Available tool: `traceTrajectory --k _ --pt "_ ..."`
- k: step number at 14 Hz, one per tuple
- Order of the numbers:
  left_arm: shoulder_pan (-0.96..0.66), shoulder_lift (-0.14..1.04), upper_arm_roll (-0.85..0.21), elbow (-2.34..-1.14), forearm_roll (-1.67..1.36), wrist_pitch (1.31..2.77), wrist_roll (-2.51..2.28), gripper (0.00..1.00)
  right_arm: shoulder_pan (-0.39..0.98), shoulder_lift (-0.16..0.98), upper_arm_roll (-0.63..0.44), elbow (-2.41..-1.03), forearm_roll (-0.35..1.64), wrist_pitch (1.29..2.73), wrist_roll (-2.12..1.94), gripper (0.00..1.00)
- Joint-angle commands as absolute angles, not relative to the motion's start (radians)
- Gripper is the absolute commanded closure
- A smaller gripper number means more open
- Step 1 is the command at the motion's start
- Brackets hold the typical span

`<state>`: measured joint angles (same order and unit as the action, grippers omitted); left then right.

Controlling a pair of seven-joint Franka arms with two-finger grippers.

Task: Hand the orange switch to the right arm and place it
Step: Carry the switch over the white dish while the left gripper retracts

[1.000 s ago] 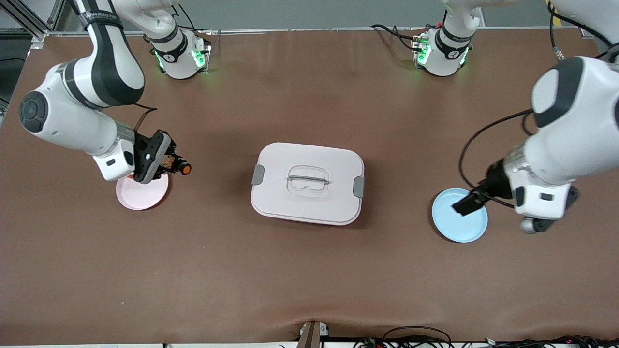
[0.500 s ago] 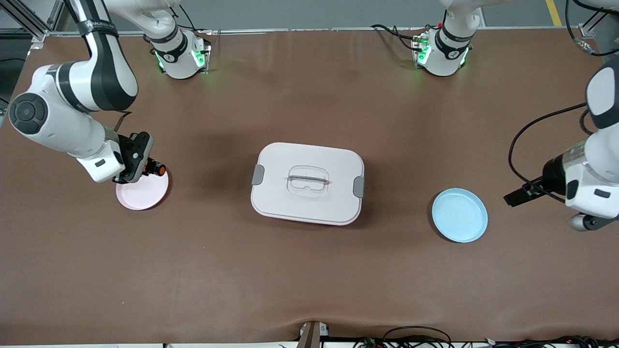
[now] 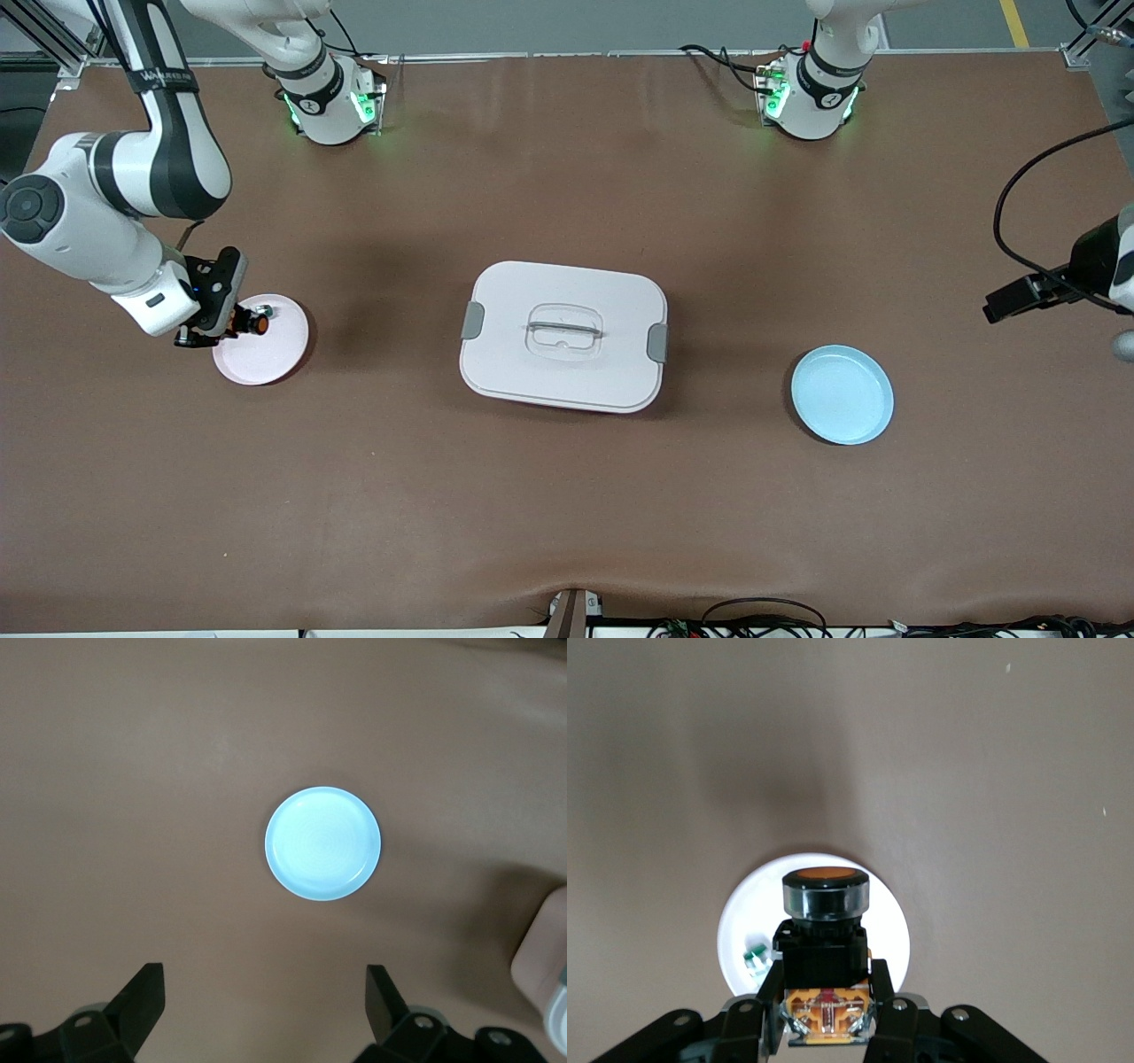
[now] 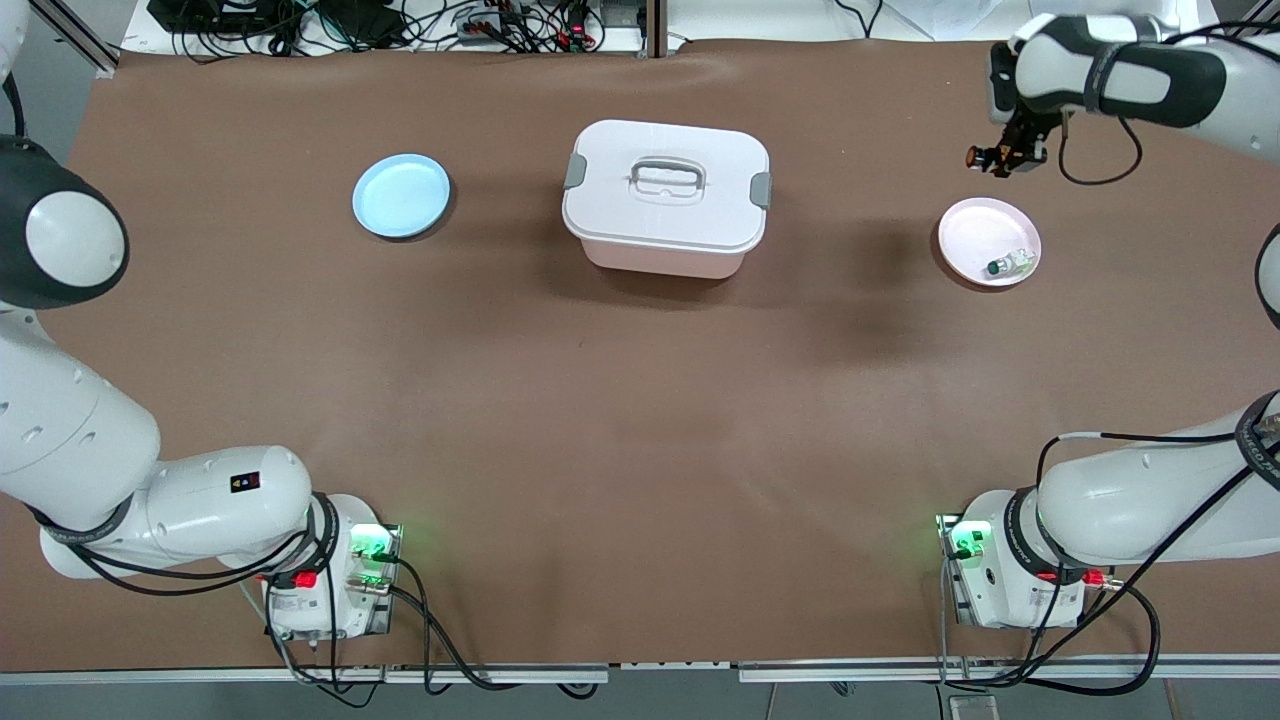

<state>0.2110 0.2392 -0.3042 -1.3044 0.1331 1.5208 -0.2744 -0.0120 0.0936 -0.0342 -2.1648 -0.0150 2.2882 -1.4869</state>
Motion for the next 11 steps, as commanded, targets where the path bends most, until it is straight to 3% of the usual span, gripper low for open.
traceTrajectory --k 1,4,11 --pt "0.128 0.1 -0.194 -1.451 0.101 1.564 -0.204 0.0 -0.08 0.098 -0.02 -2.227 -0.048 2.384 -1.558 1.0" --pt "0.006 0.028 -0.019 -1.5 0.052 1.572 -0.06 0.0 -0.12 0.135 -0.018 -2.263 -0.048 2.463 -1.585 1.0" --pt "-0.002 -0.015 -0.015 -1.525 0.035 1.557 -0.029 0.0 -0.126 0.258 -0.017 -2.278 -0.048 2.565 -1.618 1.0"
